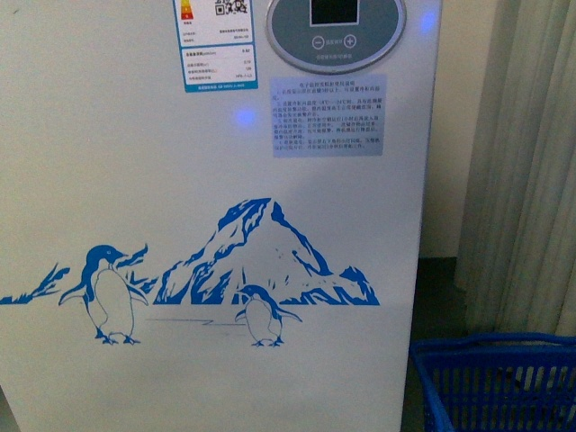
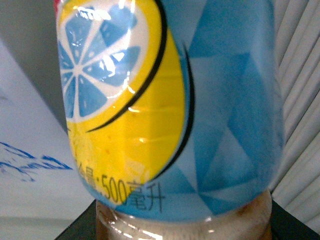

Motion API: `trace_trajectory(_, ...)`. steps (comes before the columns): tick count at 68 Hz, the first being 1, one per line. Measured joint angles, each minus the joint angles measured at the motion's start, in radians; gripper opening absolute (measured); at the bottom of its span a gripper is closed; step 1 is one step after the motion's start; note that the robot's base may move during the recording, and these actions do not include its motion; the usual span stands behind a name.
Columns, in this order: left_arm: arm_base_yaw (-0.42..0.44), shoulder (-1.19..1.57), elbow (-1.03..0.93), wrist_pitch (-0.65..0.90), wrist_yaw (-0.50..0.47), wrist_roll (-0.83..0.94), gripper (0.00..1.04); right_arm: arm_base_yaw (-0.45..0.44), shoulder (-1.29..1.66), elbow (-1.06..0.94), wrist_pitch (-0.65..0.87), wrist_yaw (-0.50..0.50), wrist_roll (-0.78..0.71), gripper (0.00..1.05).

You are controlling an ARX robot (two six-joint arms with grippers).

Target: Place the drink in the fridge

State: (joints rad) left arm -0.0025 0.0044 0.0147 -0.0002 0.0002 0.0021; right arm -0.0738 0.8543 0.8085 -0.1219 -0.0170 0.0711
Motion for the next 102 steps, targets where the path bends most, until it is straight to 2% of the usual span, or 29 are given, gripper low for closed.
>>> trace_trajectory(33,0.0,0.0,0.0,0.0,0.0,0.0,0.97,0.117,-0.301,0.008,-0.069,0.11,0.061,0.45)
trace_trajectory(40,0.0,0.0,0.0,0.0,0.0,0.0,0.97,0.112,-0.325,0.007,-0.05,0.119,0.054,0.45)
trace_trajectory(51,0.0,0.0,0.0,0.0,0.0,0.0,0.97,0.043,-0.349,0.005,-0.027,0.096,0.056,0.45)
trace_trajectory(102,0.0,0.0,0.0,0.0,0.0,0.0,0.97,0.038,-0.339,-0.015,-0.026,0.095,0.061,0.45)
